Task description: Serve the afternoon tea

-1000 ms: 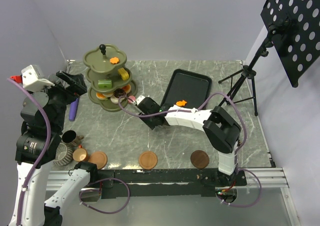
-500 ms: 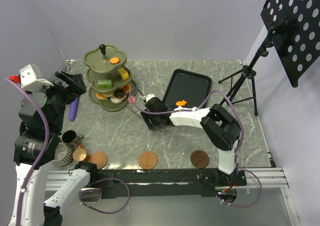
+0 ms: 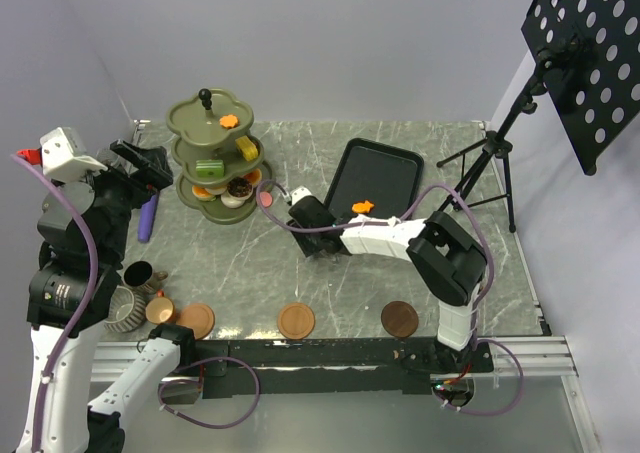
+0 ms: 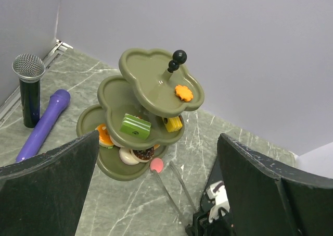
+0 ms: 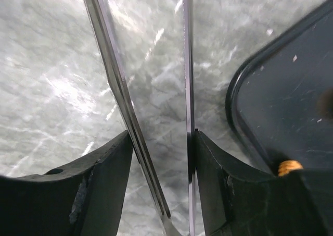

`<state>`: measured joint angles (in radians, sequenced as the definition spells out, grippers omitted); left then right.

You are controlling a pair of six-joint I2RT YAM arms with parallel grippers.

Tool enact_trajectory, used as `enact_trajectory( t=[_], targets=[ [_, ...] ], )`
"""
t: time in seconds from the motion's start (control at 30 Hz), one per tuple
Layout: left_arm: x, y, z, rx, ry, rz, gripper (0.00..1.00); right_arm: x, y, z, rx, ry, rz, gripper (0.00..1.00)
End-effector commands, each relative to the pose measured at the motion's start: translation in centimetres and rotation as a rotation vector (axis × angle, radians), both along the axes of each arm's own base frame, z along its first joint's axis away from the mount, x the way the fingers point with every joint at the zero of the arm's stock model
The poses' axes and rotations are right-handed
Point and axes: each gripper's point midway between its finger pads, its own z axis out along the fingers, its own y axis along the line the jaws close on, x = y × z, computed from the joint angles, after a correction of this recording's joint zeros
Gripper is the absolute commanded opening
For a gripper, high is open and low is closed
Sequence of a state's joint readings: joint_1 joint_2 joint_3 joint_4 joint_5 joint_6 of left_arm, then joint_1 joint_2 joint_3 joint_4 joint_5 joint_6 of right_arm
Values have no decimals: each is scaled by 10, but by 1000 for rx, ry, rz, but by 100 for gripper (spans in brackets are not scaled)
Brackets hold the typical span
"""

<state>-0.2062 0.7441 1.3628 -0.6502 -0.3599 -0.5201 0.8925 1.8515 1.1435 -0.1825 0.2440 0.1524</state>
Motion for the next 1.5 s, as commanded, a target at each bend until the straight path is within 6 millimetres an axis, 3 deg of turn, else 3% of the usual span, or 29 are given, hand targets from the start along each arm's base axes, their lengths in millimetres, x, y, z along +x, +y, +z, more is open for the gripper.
enact_trajectory(
  t=[0.0,0.4,0.73,0.97,1.23,1.33,1.47],
  targets=[
    [-1,-4,15,-20,-44,-20,100,10,13,18,-28,-17,45,56],
    [-3,-2,13,-19,-43,-9,100,19,15,13,-136,-11,107,54],
    [-5,1,15,-21,-52,3,100,27,10,25,-183,-52,126,39],
    [-7,3,16,-24,-57,10,100,21,-6,75,-137,-123,72,34],
    [-3,0,14,-24,-54,0,100,-3,-48,123,-118,-153,-16,31],
    [-1,-2,13,-24,-51,-8,100,-9,-57,155,-88,-187,-41,31],
    [0,-2,14,-22,-55,-10,100,-9,-57,222,1,-281,-48,30]
  ],
)
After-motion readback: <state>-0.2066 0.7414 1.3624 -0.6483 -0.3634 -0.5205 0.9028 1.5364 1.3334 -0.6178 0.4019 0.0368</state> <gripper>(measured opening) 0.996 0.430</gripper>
